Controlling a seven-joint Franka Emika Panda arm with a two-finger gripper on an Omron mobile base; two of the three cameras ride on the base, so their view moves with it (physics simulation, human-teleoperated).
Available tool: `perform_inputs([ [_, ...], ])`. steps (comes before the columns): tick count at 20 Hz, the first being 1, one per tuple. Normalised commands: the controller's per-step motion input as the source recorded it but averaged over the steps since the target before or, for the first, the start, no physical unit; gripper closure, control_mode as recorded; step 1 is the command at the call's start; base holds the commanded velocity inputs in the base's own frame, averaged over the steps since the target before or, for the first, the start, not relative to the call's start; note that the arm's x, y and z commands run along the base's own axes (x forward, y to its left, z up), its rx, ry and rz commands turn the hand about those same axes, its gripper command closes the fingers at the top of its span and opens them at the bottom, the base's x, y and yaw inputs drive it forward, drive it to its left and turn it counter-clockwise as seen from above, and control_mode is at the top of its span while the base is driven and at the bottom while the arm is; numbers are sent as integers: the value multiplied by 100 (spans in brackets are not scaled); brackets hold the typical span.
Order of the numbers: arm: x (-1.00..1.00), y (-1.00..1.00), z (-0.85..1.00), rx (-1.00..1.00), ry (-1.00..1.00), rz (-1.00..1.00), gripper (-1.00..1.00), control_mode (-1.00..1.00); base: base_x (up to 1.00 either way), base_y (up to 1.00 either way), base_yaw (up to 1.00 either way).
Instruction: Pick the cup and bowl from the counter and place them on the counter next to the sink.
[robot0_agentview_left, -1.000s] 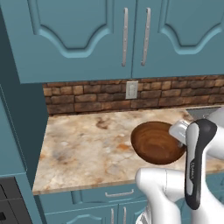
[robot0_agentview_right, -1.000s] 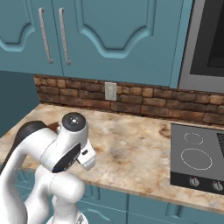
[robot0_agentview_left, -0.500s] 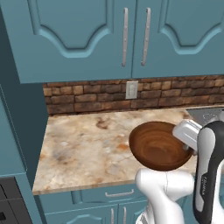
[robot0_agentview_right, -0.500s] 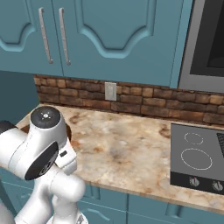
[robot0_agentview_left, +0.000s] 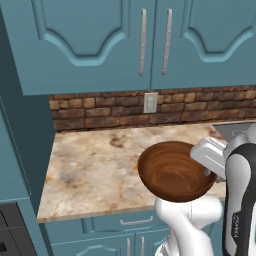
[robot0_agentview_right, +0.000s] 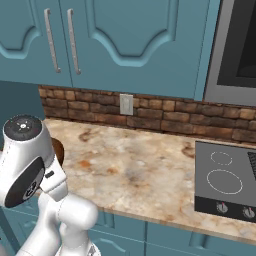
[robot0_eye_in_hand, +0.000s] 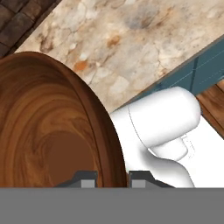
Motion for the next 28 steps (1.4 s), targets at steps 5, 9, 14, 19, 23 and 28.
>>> perform_inputs([
  [5,16,14,0,1,8,0,100,-100,0,0,0],
  [9,5,1,-1,2,4,0,100,-100,0,0,0],
  [14,0,0,0,1,0,0,100,-100,0,0,0],
  [19,0,0,0,0,0,0,100,-100,0,0,0],
  [23,0,0,0,0,0,0,100,-100,0,0,0],
  [28,0,0,0,0,1,0,100,100,-1,0,0],
])
